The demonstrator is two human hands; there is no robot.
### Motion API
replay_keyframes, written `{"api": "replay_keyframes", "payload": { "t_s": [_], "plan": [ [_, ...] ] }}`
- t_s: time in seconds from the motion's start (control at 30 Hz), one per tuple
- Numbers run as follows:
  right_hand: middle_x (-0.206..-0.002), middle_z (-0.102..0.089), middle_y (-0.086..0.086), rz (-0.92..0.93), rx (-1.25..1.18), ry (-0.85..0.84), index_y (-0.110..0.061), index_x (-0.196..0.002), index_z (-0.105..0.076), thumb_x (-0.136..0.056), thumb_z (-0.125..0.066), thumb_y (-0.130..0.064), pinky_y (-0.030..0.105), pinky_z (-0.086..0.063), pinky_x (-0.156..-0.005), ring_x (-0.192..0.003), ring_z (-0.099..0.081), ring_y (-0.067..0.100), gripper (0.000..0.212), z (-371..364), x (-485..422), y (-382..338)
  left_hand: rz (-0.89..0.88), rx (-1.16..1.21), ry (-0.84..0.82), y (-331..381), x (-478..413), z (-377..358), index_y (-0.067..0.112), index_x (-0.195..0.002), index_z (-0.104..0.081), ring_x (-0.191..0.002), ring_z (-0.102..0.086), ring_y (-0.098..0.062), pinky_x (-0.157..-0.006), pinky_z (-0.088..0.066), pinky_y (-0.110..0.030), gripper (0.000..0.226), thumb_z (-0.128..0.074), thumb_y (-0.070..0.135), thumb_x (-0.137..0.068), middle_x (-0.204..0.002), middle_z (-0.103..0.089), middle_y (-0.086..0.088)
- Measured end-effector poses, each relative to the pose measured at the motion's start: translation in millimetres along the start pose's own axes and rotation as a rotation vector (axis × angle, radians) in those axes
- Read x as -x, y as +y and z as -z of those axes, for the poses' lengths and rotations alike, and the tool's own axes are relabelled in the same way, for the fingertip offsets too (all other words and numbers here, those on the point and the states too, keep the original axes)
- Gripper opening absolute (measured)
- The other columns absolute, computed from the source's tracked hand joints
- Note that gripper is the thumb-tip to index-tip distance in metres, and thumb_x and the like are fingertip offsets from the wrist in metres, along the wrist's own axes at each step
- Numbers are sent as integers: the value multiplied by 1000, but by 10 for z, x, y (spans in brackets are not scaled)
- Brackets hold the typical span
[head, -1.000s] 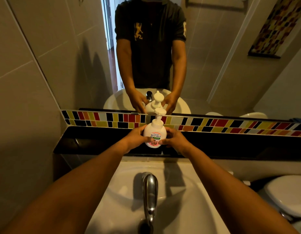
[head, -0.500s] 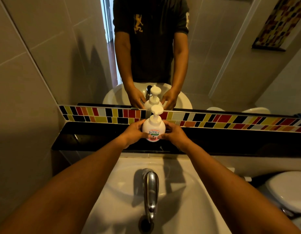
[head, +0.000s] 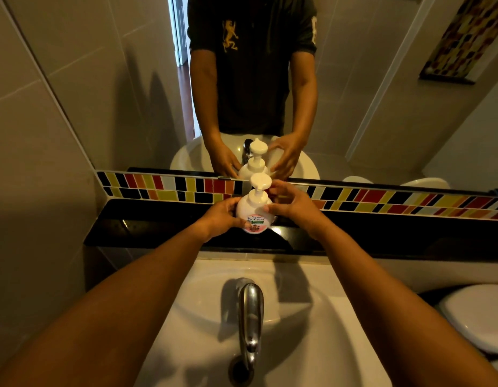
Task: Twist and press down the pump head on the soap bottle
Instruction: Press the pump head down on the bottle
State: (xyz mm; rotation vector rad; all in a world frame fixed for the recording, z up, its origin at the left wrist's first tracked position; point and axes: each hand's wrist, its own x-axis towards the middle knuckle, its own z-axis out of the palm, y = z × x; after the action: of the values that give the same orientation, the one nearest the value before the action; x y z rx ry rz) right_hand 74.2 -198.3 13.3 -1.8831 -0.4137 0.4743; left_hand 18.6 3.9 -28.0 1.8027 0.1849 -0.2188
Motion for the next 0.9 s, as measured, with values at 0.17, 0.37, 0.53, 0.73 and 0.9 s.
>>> {"api": "replay_keyframes", "payload": {
  "t_s": [0.17,0.37,0.53,0.73,0.9],
  "plan": [
    [-127,-62,0,97,33,42,-16,-143,-49,-81,-78,-20,19,-52,-83,-113,-59,12,68,33,42,-321,6,-17,11,-1,-18,2,13,-133,-54,-118,-61,-26,-100,-51,-45,66,-77,-2,-74,-128,-65,-11],
    [-125,-66,5,150,107,67,-10,-135,-58,-84,-75,-16,8,-50,-72,-98,-60,1,54,-81,19,-349,0,-21,17,0,-18,-1,13,-132,-54,-118,-61,-26,-97,-53,-40,65,-77,-3,-74,-127,-64,-11],
    [-128,-66,7,151,90,65,-12,-134,-59,-85,-75,-17,12,-51,-78,-107,-61,9,53,-82,14,-332,-1,-41,10,-11,-30,15,15,-132,-54,-119,-61,-25,-100,-51,-44,65,-78,0,-74,-129,-64,-10],
    [-128,-65,4,139,94,27,-13,-136,-58,-86,-73,-16,15,-49,-80,-101,-60,2,51,-43,39,-366,4,-57,0,-9,-32,29,16,-133,-54,-119,-61,-24,-99,-52,-43,67,-79,2,-73,-128,-65,-9],
    [-131,-64,7,124,92,25,-13,-136,-57,-87,-72,-16,21,-49,-89,-113,-57,12,52,-46,59,-388,1,-59,11,-14,-27,24,16,-133,-54,-118,-61,-24,-100,-52,-46,68,-80,2,-72,-128,-65,-8]
  ]
}}
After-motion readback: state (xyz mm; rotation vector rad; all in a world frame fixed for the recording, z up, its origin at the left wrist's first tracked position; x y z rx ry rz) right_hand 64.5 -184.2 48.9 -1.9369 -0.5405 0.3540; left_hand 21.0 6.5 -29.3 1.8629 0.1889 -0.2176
